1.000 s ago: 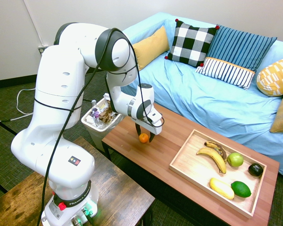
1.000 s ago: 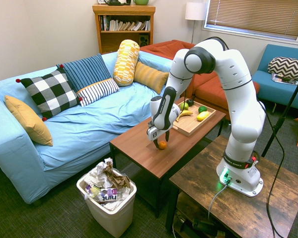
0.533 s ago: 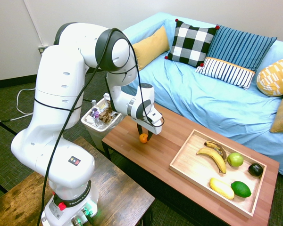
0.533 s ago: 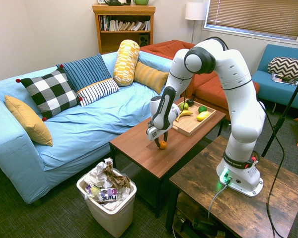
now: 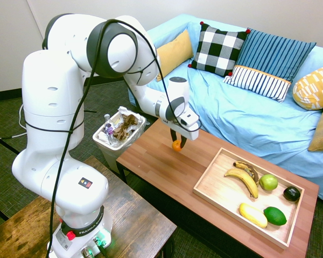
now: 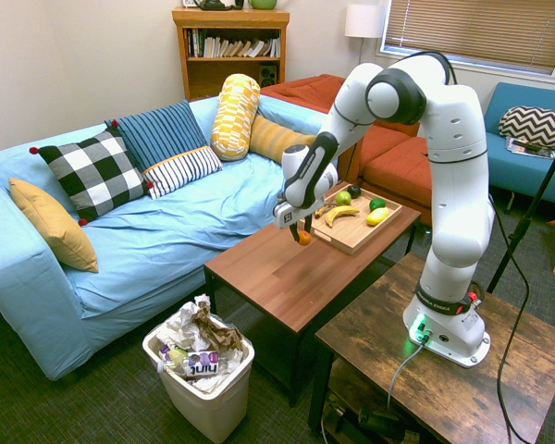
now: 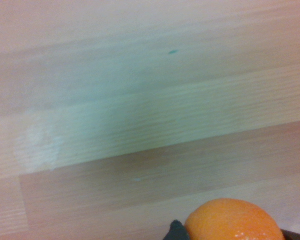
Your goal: Put the tangerine in the tray
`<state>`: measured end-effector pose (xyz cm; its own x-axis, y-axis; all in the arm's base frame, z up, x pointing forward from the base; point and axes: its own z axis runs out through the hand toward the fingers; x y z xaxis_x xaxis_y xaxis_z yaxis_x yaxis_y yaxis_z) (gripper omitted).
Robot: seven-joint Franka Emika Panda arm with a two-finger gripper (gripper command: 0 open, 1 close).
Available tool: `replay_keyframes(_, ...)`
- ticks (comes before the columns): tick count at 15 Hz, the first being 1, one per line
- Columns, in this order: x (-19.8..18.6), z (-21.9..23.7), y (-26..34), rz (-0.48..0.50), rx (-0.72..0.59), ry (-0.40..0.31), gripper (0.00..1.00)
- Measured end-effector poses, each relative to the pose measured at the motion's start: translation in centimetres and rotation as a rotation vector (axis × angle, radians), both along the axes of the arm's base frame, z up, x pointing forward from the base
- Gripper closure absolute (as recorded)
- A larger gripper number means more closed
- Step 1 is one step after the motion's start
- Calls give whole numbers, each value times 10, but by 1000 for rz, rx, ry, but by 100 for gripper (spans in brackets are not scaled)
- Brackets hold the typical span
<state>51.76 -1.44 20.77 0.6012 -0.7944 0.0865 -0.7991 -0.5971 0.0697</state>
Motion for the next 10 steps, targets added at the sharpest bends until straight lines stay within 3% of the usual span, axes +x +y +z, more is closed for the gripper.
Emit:
replay_keyframes(4,5,44,-132,-120,3,-38,100)
replay_keyframes(7,-2,29,-227,-223,-4,-31,100)
replay_keyframes(10,1,-7,-283,-307,-24,-7,100)
